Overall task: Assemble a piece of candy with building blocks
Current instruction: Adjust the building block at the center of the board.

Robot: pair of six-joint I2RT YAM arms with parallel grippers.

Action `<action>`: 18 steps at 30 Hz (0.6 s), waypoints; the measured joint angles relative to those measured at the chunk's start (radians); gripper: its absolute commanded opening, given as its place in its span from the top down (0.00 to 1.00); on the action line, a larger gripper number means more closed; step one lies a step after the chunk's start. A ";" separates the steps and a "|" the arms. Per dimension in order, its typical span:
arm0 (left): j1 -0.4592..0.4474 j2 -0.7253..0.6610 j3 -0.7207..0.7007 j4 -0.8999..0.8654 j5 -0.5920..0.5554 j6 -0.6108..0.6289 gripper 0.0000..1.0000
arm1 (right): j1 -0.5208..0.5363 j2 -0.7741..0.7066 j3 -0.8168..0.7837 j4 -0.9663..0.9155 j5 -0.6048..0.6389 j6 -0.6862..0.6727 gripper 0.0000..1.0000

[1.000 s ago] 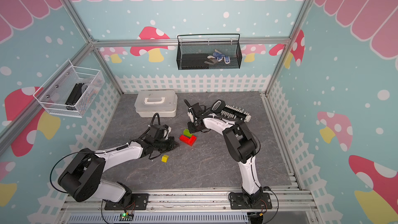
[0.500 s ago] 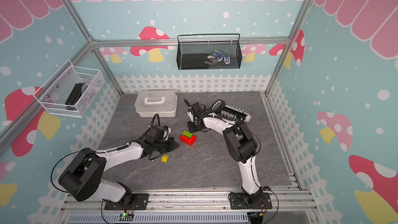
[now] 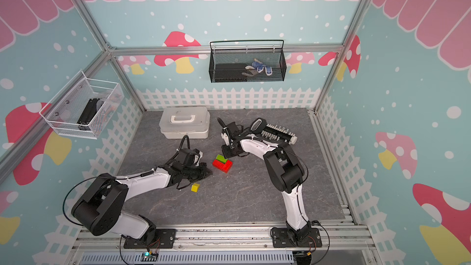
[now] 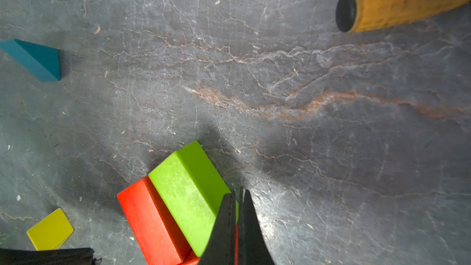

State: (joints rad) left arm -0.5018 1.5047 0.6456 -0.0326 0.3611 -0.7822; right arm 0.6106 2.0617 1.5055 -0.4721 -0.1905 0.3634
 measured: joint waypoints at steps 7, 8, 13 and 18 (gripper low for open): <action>0.000 0.016 0.000 0.005 0.006 0.000 1.00 | 0.002 0.000 -0.008 0.001 -0.006 0.000 1.00; 0.000 0.016 0.000 0.005 0.007 0.000 1.00 | 0.003 0.000 -0.009 0.001 -0.007 0.000 1.00; 0.000 0.016 0.000 0.009 0.008 0.000 1.00 | 0.011 0.000 -0.016 0.001 -0.012 0.001 1.00; -0.001 0.020 0.000 0.011 0.011 0.000 1.00 | 0.018 0.000 -0.028 0.001 -0.008 0.004 1.00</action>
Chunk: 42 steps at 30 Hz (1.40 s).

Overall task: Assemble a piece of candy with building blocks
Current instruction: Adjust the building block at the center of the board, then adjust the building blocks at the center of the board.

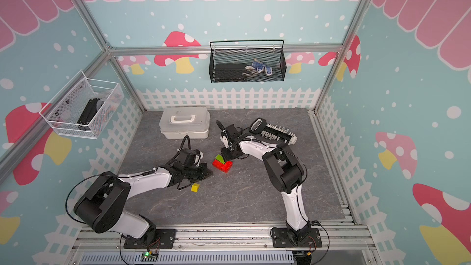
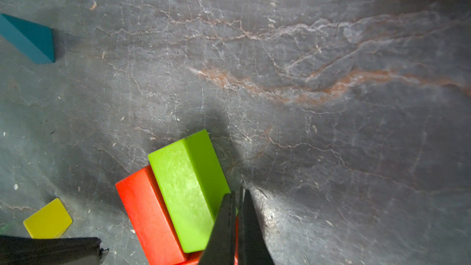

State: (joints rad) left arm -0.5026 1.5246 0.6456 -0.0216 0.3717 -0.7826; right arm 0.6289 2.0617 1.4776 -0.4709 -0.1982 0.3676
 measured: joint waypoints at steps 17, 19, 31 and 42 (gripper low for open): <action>0.127 -0.009 0.094 -0.101 0.012 0.082 1.00 | 0.001 -0.174 -0.102 0.010 0.163 0.011 1.00; 0.193 -0.010 0.131 -0.113 0.024 0.103 1.00 | 0.000 -0.241 -0.159 0.027 0.173 0.023 1.00; 0.239 0.198 0.346 -0.143 0.086 0.182 1.00 | 0.000 -0.344 -0.463 0.150 0.116 0.145 1.00; 0.164 0.324 0.354 -0.114 0.089 0.181 1.00 | 0.002 -0.272 -0.468 0.262 0.056 0.184 1.00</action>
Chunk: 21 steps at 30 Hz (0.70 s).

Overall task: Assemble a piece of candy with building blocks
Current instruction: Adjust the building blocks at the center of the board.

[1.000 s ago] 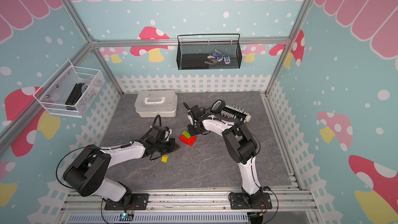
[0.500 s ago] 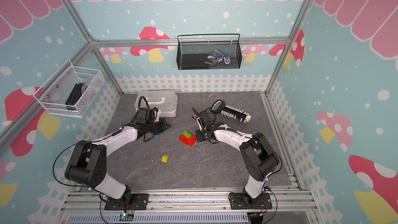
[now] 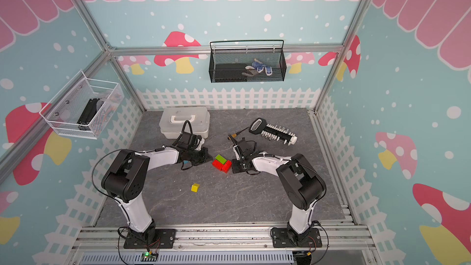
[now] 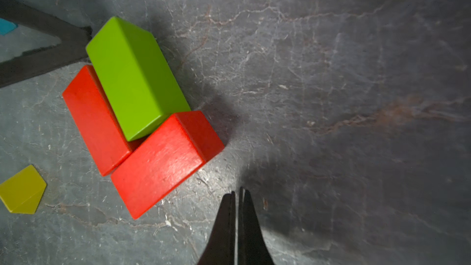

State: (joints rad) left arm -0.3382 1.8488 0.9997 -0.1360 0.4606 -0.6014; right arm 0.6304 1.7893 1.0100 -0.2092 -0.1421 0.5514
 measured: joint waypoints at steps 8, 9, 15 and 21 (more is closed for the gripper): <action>0.000 0.045 0.021 0.040 0.000 -0.008 1.00 | 0.019 0.040 0.033 0.026 -0.031 0.008 1.00; 0.000 0.051 0.024 0.045 0.000 -0.010 1.00 | 0.020 0.041 0.035 0.029 -0.033 0.008 1.00; 0.000 0.065 0.035 0.067 0.000 -0.023 1.00 | 0.026 0.042 0.046 0.031 -0.035 0.012 1.00; -0.001 0.065 0.035 0.074 0.000 -0.023 1.00 | 0.026 0.043 0.052 0.031 -0.035 0.012 1.00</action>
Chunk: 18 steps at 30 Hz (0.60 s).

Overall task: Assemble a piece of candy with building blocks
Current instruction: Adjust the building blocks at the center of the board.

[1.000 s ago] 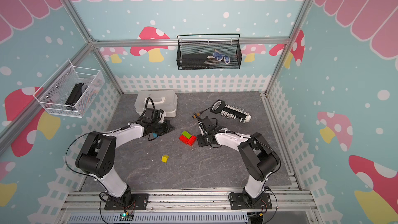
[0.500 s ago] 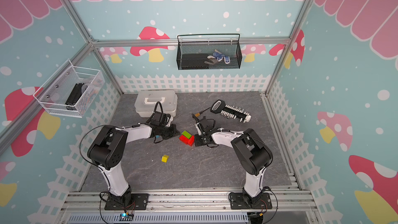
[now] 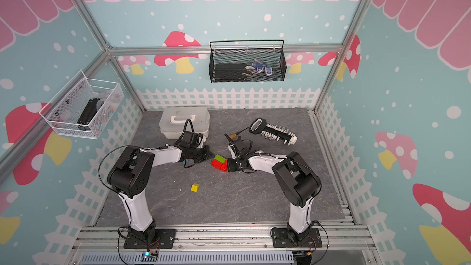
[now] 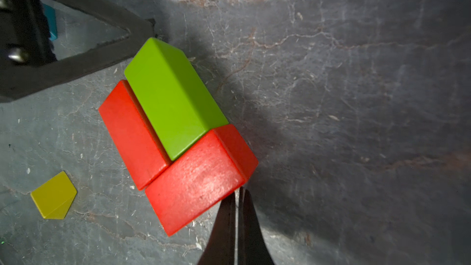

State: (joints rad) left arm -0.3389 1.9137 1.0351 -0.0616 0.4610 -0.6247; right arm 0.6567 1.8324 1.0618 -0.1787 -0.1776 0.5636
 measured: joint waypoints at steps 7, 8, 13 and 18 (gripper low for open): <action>-0.003 0.000 0.000 0.000 0.000 0.000 1.00 | 0.002 0.018 0.008 0.000 -0.007 0.000 1.00; -0.003 0.000 0.000 0.000 0.000 0.000 1.00 | 0.003 0.022 0.010 0.000 -0.008 0.000 1.00; -0.003 0.000 0.000 0.000 0.000 0.000 1.00 | 0.007 0.027 0.015 -0.003 -0.008 -0.002 1.00; 0.000 -0.006 0.000 -0.009 -0.014 0.001 1.00 | 0.007 0.025 0.023 -0.022 0.010 -0.006 1.00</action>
State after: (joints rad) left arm -0.3389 1.9072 1.0348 -0.0708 0.4465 -0.6239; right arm 0.6640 1.8572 1.0847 -0.2005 -0.1677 0.5575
